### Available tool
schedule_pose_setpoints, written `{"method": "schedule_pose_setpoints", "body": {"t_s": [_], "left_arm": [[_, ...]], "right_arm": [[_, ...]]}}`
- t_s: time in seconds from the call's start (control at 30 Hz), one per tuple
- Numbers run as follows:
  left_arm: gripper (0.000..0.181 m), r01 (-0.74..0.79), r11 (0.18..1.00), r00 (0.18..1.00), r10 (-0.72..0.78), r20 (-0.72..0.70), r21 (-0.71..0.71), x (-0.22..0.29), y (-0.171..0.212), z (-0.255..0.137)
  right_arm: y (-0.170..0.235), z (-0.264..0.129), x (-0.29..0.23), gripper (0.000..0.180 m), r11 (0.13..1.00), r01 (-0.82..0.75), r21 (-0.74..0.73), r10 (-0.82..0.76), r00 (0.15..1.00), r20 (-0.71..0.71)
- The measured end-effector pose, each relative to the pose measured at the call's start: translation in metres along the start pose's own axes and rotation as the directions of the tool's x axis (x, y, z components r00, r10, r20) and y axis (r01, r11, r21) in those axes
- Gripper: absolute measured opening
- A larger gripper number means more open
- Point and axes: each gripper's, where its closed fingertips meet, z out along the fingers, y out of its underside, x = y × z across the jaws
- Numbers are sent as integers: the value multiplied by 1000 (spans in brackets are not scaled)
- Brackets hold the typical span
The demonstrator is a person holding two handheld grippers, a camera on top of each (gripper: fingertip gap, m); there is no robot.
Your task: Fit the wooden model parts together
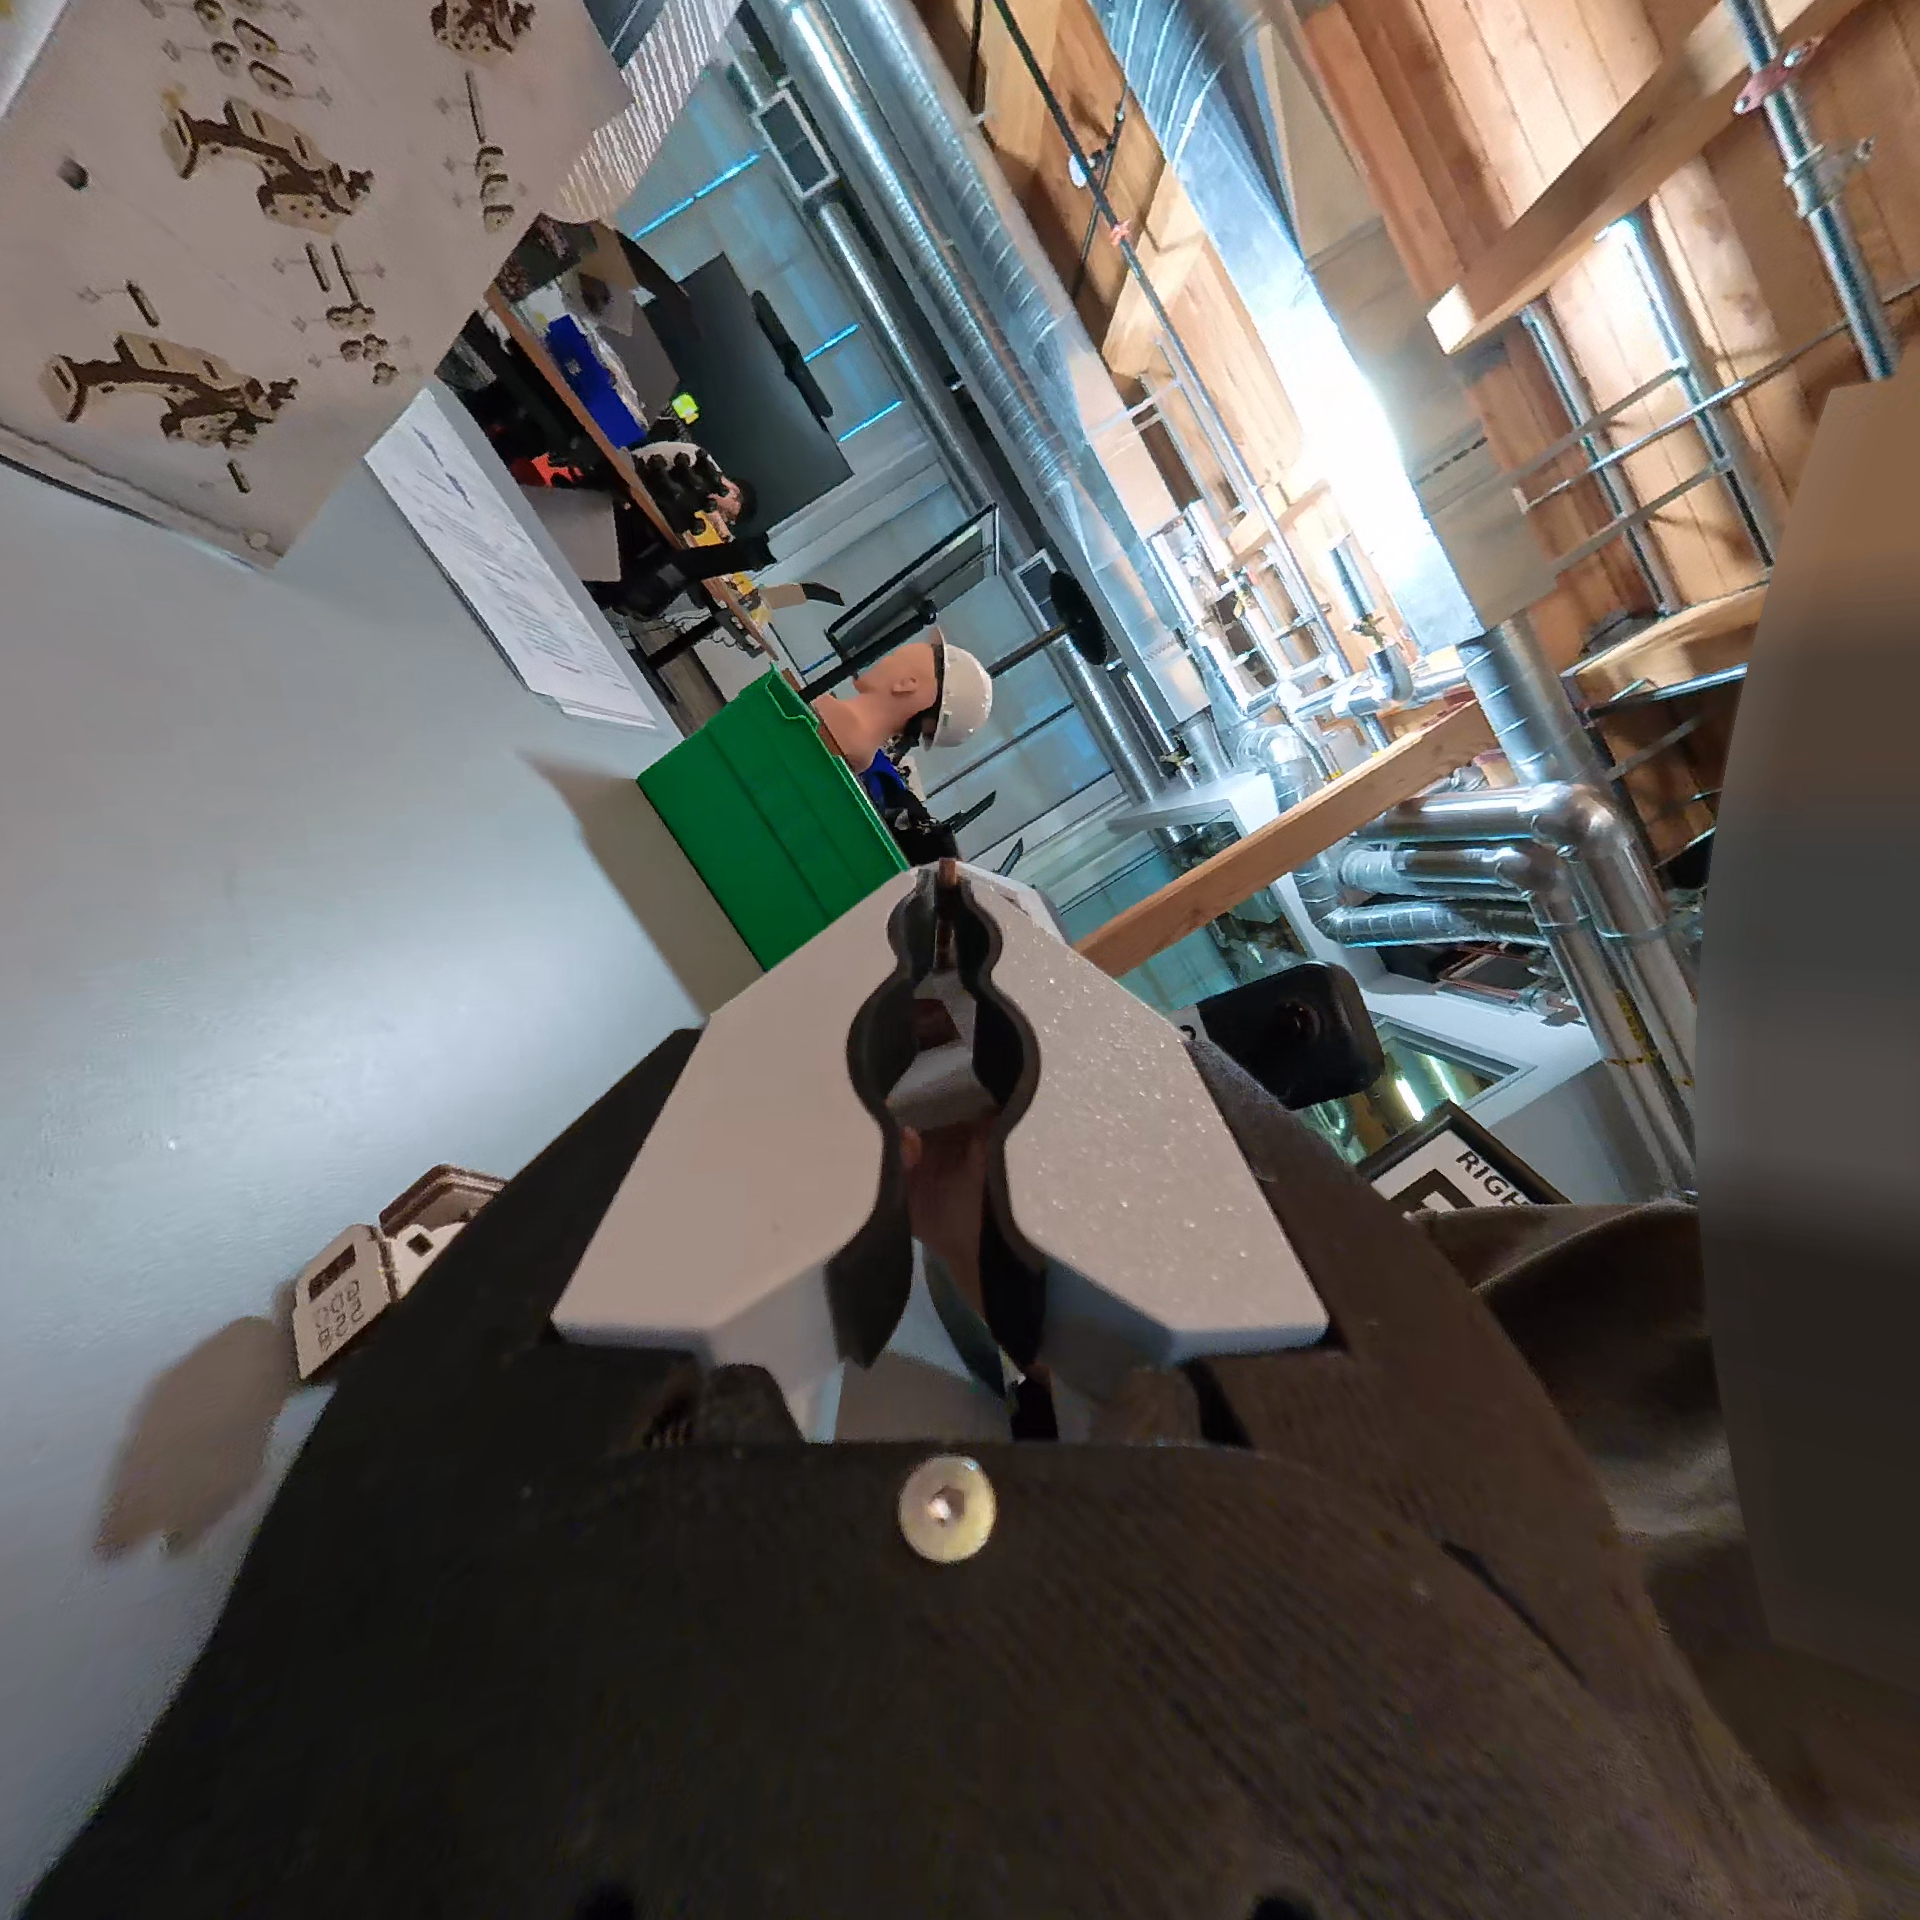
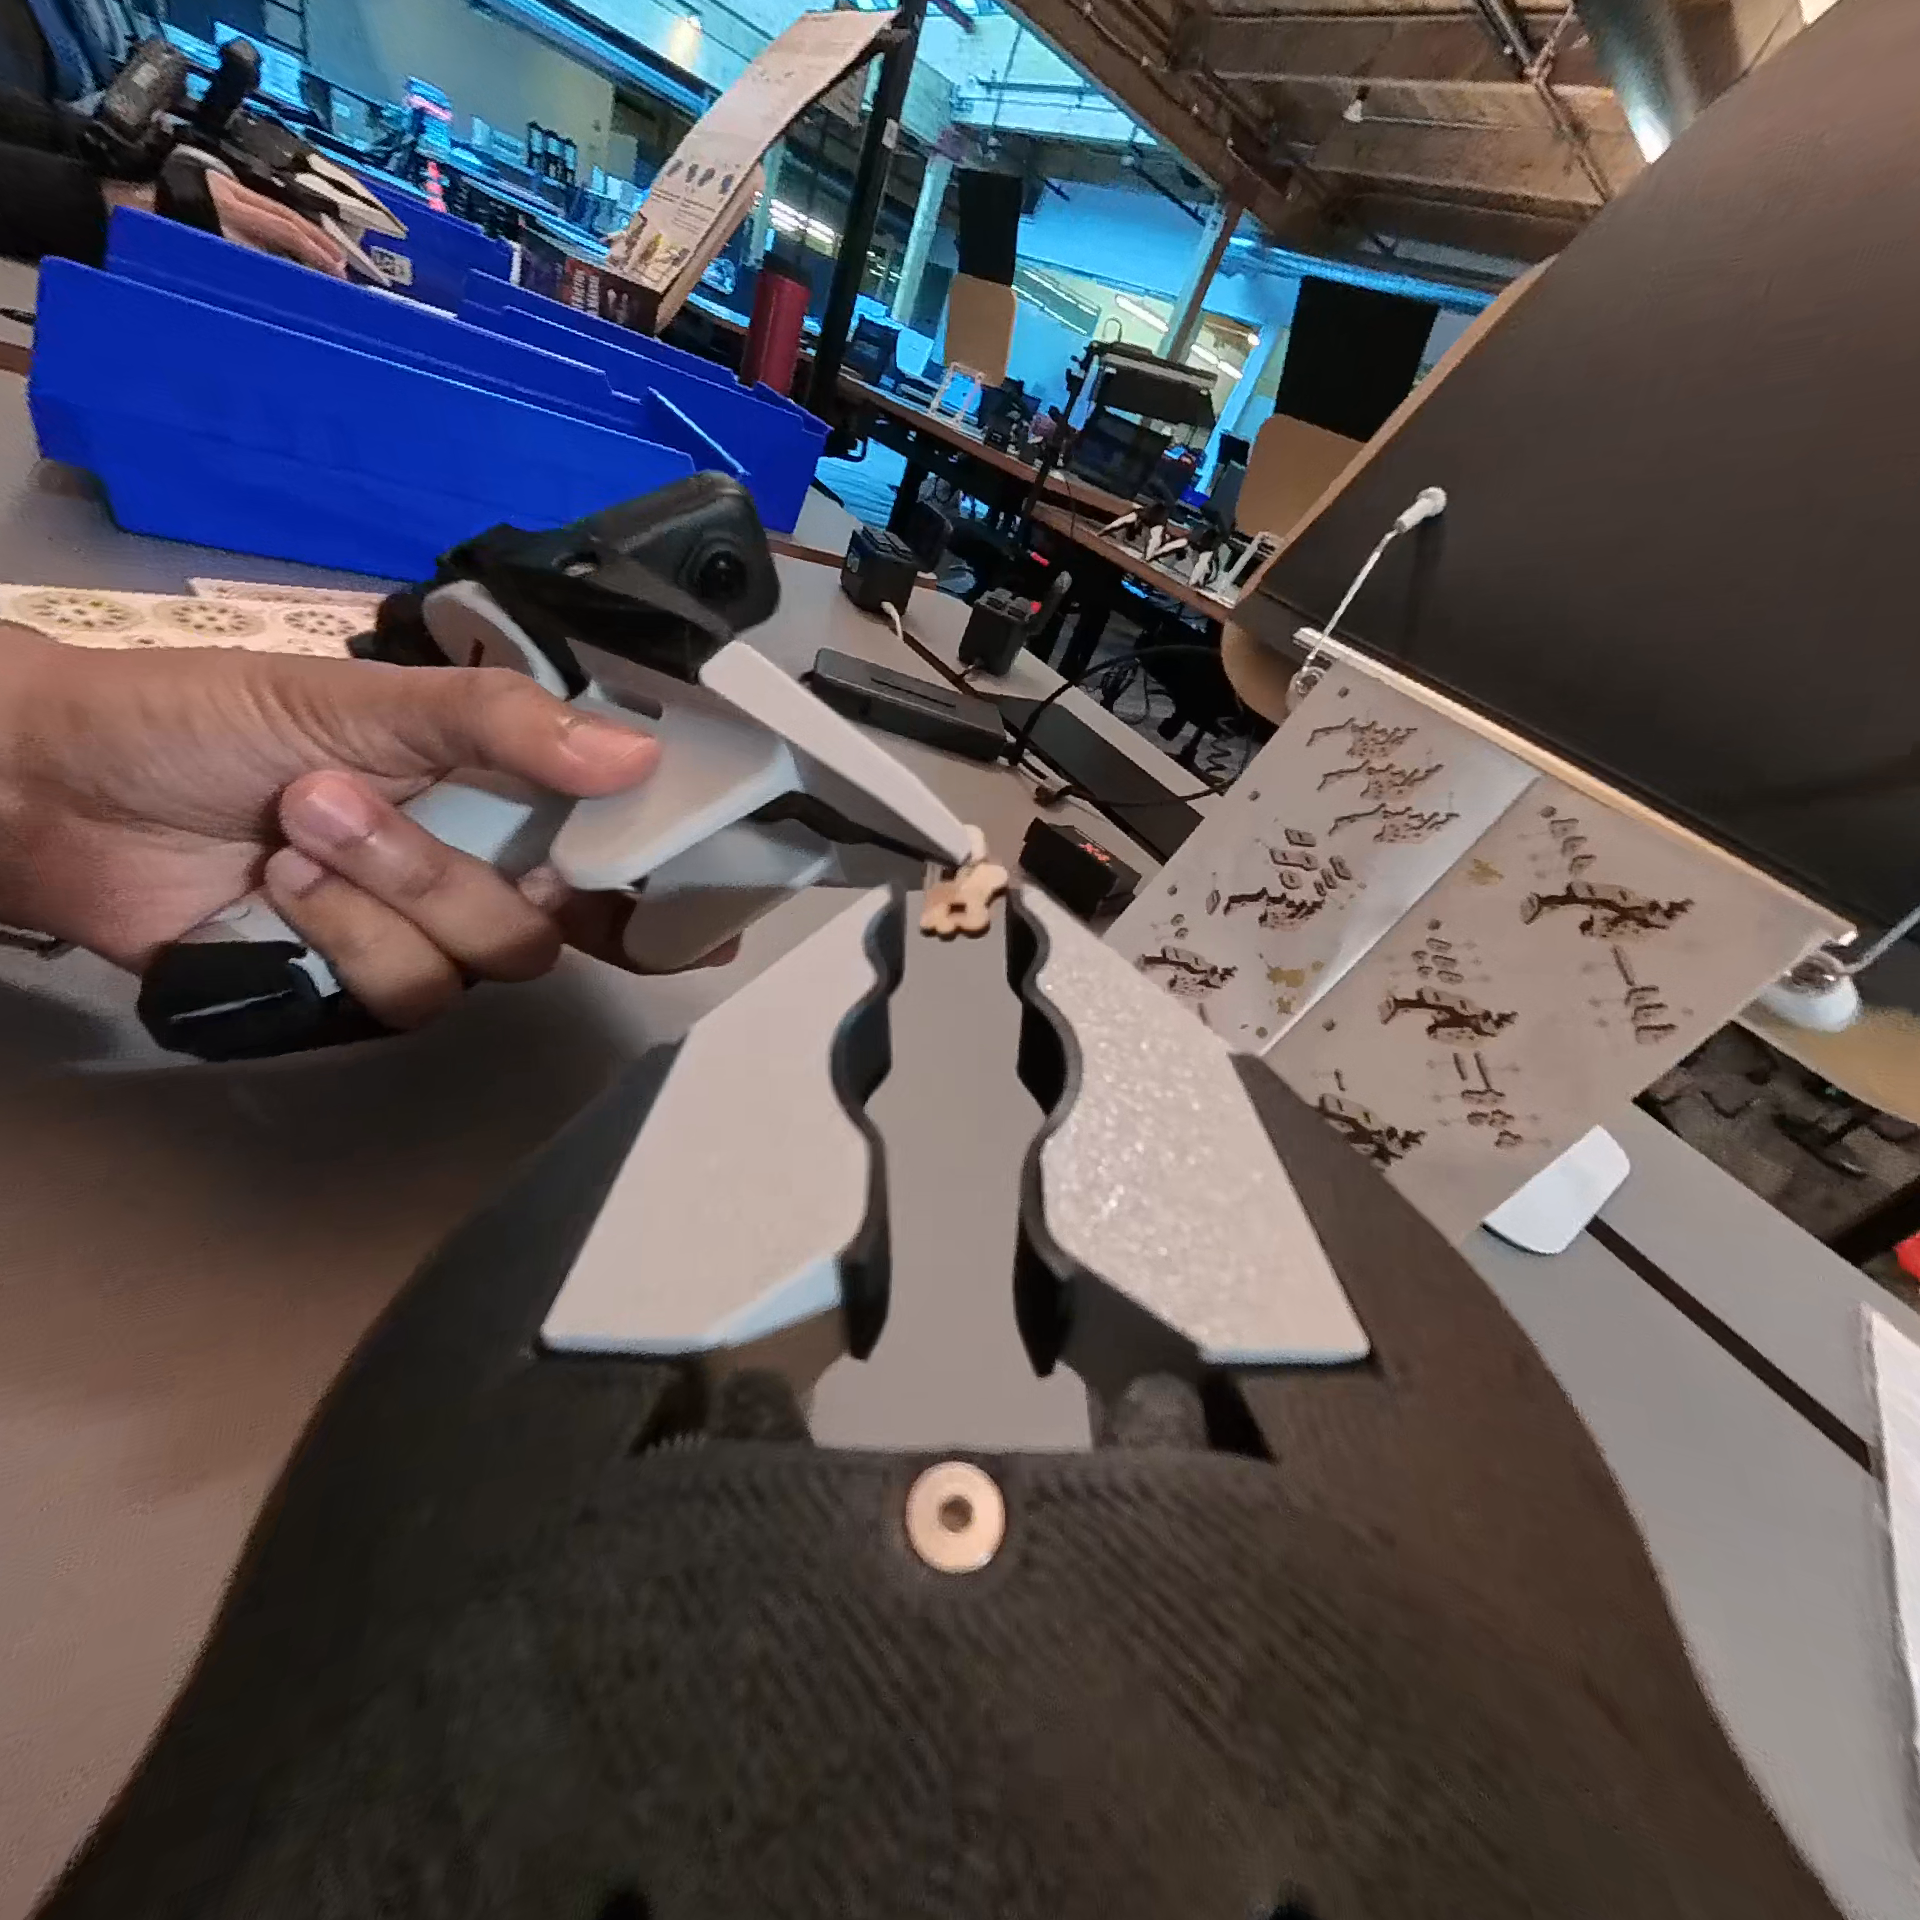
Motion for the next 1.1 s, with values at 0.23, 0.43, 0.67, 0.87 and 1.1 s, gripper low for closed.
{"method": "schedule_pose_setpoints", "body": {"t_s": [0.23, 0.43, 0.67, 0.87, 1.1], "left_arm": [[4, 48, 999, 999, -48, 20, -10, -5, 2, 0], [29, -52, 997, 960, 66, 274, -59, -19, 3, -17], [28, -92, 947, 837, 240, 491, -307, -44, 46, -63], [28, 25, 923, 853, 180, 490, -383, -60, 68, -63], [28, -54, 887, 814, 305, 494, -459, -63, 74, -60]], "right_arm": [[4, -3, 4, 12, 997, -33, -67, 35, 999, 30], [10, -18, -9, 12, 932, -311, -189, 323, 946, 39], [40, -33, -51, 12, 871, -337, -358, 381, 923, 57], [56, -28, -55, 12, 816, -399, -417, 468, 881, 74], [69, -43, -25, 12, 816, -362, -451, 408, 913, 7]]}}
